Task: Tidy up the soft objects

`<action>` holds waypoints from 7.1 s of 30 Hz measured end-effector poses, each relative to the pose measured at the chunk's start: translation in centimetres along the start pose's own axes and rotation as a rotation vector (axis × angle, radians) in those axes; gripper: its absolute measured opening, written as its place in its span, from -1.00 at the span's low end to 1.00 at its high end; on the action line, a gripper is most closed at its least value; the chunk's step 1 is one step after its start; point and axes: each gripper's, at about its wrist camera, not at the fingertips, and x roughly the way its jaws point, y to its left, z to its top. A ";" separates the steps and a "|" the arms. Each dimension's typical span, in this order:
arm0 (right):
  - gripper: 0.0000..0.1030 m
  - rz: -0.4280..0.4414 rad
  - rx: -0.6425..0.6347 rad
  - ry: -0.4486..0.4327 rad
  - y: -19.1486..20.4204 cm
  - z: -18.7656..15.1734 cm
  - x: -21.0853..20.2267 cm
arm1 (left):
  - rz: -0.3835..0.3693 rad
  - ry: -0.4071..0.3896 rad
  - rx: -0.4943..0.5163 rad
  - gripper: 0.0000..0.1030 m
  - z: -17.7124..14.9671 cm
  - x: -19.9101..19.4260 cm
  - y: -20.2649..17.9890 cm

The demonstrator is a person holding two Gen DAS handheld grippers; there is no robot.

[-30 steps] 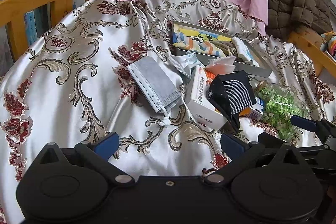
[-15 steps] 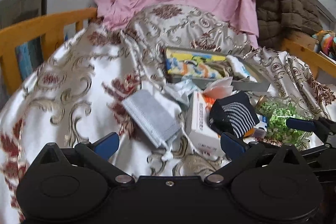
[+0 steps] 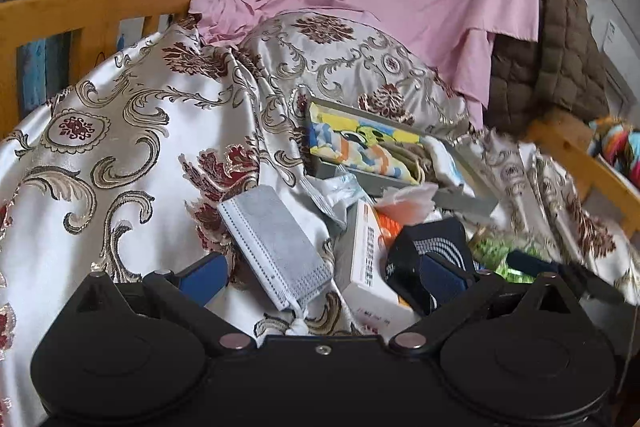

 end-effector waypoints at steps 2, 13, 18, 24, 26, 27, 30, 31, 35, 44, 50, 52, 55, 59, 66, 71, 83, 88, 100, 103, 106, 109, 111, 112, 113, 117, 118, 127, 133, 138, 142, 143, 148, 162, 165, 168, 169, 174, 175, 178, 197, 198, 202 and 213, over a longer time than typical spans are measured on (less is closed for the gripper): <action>0.99 -0.010 -0.001 -0.001 0.1 -0.1 0.4 | 0.005 -0.009 -0.023 0.98 0.2 0.5 0.2; 0.98 -0.008 0.010 0.008 -0.2 0.3 2.0 | -0.081 -0.014 -0.045 0.94 0.3 3.0 0.4; 0.94 -0.004 0.005 0.010 -0.2 -0.3 2.4 | -0.046 0.001 -0.050 0.93 0.0 3.7 0.6; 0.79 -0.018 -0.009 0.007 0.4 -0.6 2.9 | -0.027 -0.002 -0.062 0.90 -0.2 4.1 1.3; 0.76 -0.024 -0.028 -0.001 0.7 -0.6 3.0 | -0.020 -0.007 -0.051 0.88 -0.2 4.4 1.3; 0.74 -0.025 -0.035 -0.005 0.8 -0.6 3.1 | -0.019 -0.007 -0.048 0.84 -0.2 4.6 1.3; 0.68 -0.021 -0.055 -0.011 1.3 -0.6 3.4 | -0.019 0.003 -0.051 0.74 -0.2 5.3 1.4; 0.64 -0.021 -0.063 -0.011 1.4 -0.6 3.6 | -0.013 0.006 -0.051 0.72 -0.2 5.5 1.4; 0.54 -0.012 -0.089 -0.007 1.9 -0.8 3.9 | 0.001 0.014 -0.055 0.65 -0.4 6.0 1.7; 0.15 -0.002 -0.090 0.009 1.7 -1.1 4.3 | 0.042 0.087 -0.064 0.08 -0.9 7.1 2.6; 0.09 -0.018 -0.133 -0.011 2.2 -1.3 3.9 | 0.050 0.078 -0.077 -0.17 -1.0 6.7 2.7; 0.09 -0.026 -0.167 -0.022 2.6 -1.4 3.6 | 0.049 0.078 -0.084 -0.22 -0.9 6.7 2.8; 0.01 -0.040 -0.218 -0.034 3.3 -1.6 3.5 | 0.053 0.077 -0.087 -0.36 -0.9 6.7 2.8; -0.30 -0.059 -0.274 -0.067 4.1 -1.7 3.0 | 0.054 0.065 -0.080 -0.57 -0.9 6.4 2.5; -0.52 -0.084 -0.399 -0.098 5.7 -2.6 2.6 | 0.074 0.045 -0.085 -0.66 -0.8 6.1 2.6; -0.48 -0.125 -0.486 -0.100 6.8 -3.3 2.7 | 0.073 0.048 -0.073 -0.66 -0.9 6.1 2.5; -0.40 -0.200 -0.538 -0.081 7.3 -3.6 2.7 | 0.039 0.019 -0.057 -0.70 -0.9 5.8 2.1; -0.57 -0.228 -0.588 -0.106 7.6 -3.9 2.2 | 0.028 -0.002 -0.033 -0.71 -0.9 5.5 1.5; -0.81 -0.237 -0.689 -0.126 8.8 -4.9 2.4 | 0.025 0.002 -0.026 -0.71 -0.9 5.4 1.4; -0.54 -0.233 -0.637 -0.082 8.1 -4.5 2.8 | 0.025 0.009 -0.031 -0.71 -0.9 5.5 1.5; -0.44 -0.235 -0.594 -0.052 7.6 -4.4 3.1 | 0.024 0.012 -0.034 -0.71 -0.9 5.6 1.6; -0.34 -0.264 -0.571 -0.054 7.4 -4.2 3.0 | 0.023 0.014 -0.036 -0.71 -0.9 5.6 1.6; -0.14 -0.282 -0.531 -0.052 7.0 -4.0 2.9 | 0.023 0.013 -0.035 -0.71 -0.9 5.6 1.5; -0.05 -0.278 -0.510 -0.043 6.7 -3.8 3.0 | 0.021 0.012 -0.033 -0.71 -0.9 5.6 1.5; -0.05 -0.265 -0.488 -0.026 6.4 -3.7 3.0 | 0.020 0.011 -0.032 -0.71 -0.9 5.6 1.5; -0.49 -0.205 -0.444 0.048 5.7 -3.6 3.5 | 0.004 -0.008 -0.019 -0.71 -0.9 5.4 1.3; -0.55 -0.192 -0.441 0.057 5.7 -3.6 3.5 | 0.001 -0.015 -0.010 -0.71 -0.9 5.4 1.3; -0.91 -0.196 -0.458 0.005 6.1 -3.4 1.8 | -0.054 -0.101 0.067 -0.71 -0.3 3.3 -0.8; -0.92 -0.194 -0.397 -0.068 4.7 -1.3 -1.9 | -0.089 -0.166 0.087 -0.71 0.2 0.0 -2.8; -0.92 -0.226 -0.417 -0.132 3.9 -0.1 -5.5 | -0.117 -0.212 0.100 -0.71 0.6 -3.0 -4.6; -0.92 -0.217 -0.373 -0.159 2.8 2.1 -7.6 | -0.131 -0.221 0.104 -0.71 2.0 -3.4 -6.3; -0.92 -0.203 -0.360 -0.160 2.4 2.8 -7.9 | -0.134 -0.221 0.098 -0.71 2.5 -3.2 -6.6; -0.92 -0.122 -0.352 -0.141 -0.7 6.9 -7.1 | -0.150 -0.213 0.136 -0.71 6.5 0.5 -8.4; -0.92 -0.016 -0.096 -0.014 -10.0 15.7 11.7 | -0.106 -0.071 0.064 -0.70 15.3 20.9 -5.3; -0.92 0.002 -0.009 0.039 -11.6 15.6 16.3 | -0.116 -0.030 0.033 -0.70 15.9 23.7 -3.9; -0.92 0.023 0.061 0.086 -12.8 15.7 19.9 | -0.131 0.018 0.016 -0.70 16.3 26.2 -3.0; -0.92 0.025 0.081 0.098 -13.0 15.7 21.0 | -0.132 0.040 0.015 -0.70 16.4 27.0 -2.8; -0.92 -0.005 0.111 0.155 -13.0 15.6 24.6 | -0.132 0.102 0.000 -0.70 16.0 29.1 -2.0; -0.92 -0.015 0.104 0.169 -12.9 15.4 25.1 | -0.132 0.110 -0.011 -0.69 15.8 29.2 -1.9; -0.91 -0.042 0.076 0.197 -12.2 15.1 26.0 | -0.123 0.119 -0.034 -0.67 15.2 29.6 -1.4; 0.27 -0.087 0.050 0.193 -12.3 18.1 21.3 | -0.061 0.131 0.024 0.23 16.7 24.3 -2.9; 0.37 -0.087 0.054 0.184 -12.4 18.4 20.6 | -0.059 0.121 0.024 0.25 16.8 23.6 -3.0; 0.59 -0.089 0.062 0.141 -12.7 20.0 17.6 | -0.060 0.075 -0.017 0.34 17.6 20.2 -3.0; 0.99 -0.084 0.100 -0.054 -11.3 22.2 5.8 | -0.092 -0.128 -0.047 0.84 17.7 7.3 -5.0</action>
